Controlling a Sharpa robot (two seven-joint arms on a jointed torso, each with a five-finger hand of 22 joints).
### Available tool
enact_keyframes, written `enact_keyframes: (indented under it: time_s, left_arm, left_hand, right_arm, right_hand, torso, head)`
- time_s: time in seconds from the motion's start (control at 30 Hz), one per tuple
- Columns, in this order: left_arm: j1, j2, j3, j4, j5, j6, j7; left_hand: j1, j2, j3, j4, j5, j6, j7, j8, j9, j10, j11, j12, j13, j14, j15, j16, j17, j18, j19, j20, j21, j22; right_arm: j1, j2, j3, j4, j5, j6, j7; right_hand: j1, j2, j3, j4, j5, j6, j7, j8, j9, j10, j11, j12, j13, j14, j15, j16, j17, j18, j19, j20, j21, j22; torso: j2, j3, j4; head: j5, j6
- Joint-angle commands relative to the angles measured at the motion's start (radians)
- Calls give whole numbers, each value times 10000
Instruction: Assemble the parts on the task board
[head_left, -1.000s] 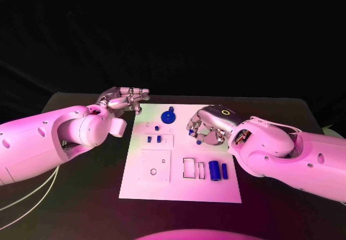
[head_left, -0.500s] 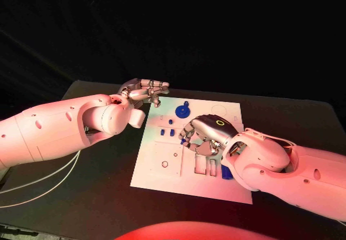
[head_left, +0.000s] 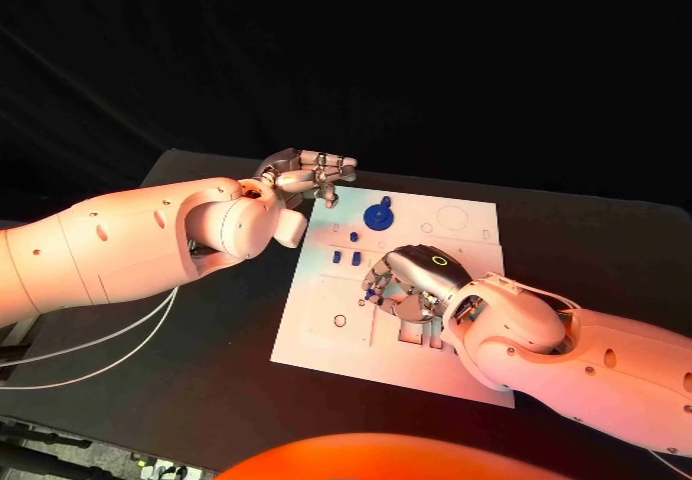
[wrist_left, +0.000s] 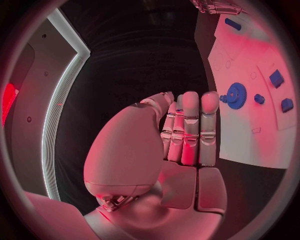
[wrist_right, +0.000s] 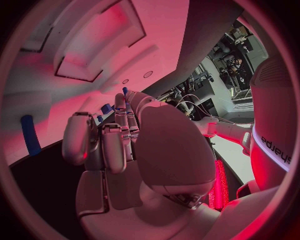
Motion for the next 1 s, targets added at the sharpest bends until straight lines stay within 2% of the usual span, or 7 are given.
enact_keyframes:
  time_s: [0.03,0.4,0.7,0.87,1.0]
  left_arm:
    - [9,25,4,29,25,194,33]
    - [9,29,3,25,25,231,-9]
    - [9,23,2,34,25,260,-35]
    - [9,18,2,36,25,269,-48]
    - [9,21,2,35,25,279,-63]
  left_hand:
    - [-7,67,-7,-45,-7,-36,43,-67,-12,-70,7,58,-5,-65,5,-53,-10,182,-55,7,-36,-17]
    - [-58,73,-24,-26,-12,-51,55,-73,-23,-97,21,69,-8,-66,18,-77,-31,182,-55,19,-73,-41]
    - [-62,73,-26,-24,-13,-51,56,-73,-23,-98,21,70,-8,-66,18,-78,-32,182,-56,20,-75,-43]
    - [-62,73,-26,-24,-13,-51,56,-73,-23,-98,21,70,-8,-66,18,-78,-32,182,-56,20,-75,-43]
    - [-77,69,-35,-21,-14,-60,58,-77,-28,-109,24,74,-10,-66,22,-85,-39,185,-60,24,-96,-58]
  right_arm:
    - [-63,88,1,-106,93,-46,261]
    - [-168,268,-10,-334,98,-4,280]
    - [-194,334,-16,-414,63,167,199]
    - [-196,386,-21,-475,41,303,127]
    - [-197,424,-29,-495,-19,435,78]
  right_hand:
    - [-121,-6,45,-9,42,50,-3,20,11,77,-1,-68,-9,605,-86,63,409,-114,49,-21,-21,765]
    - [-123,-8,49,-19,51,51,-3,19,13,81,0,-71,-11,607,-87,71,421,-114,50,-21,-18,767]
    - [-129,-10,52,-29,59,49,-1,17,15,83,0,-75,-14,607,-86,72,420,-111,44,-21,-32,761]
    - [-154,-18,54,-41,69,36,8,7,16,82,6,-87,-21,605,-83,67,409,-105,32,-21,-62,749]
    - [-154,-18,54,-41,69,36,8,7,16,82,6,-87,-21,605,-83,67,409,-105,32,-21,-62,749]
  torso:
    - [-4,-6,14]
    - [-12,2,-8]
    - [-12,-9,4]
    - [-11,-3,-6]
    - [-7,-3,10]
  head:
    - [90,-61]
    - [242,-127]
    - [251,-171]
    - [268,-183]
    - [291,-196]
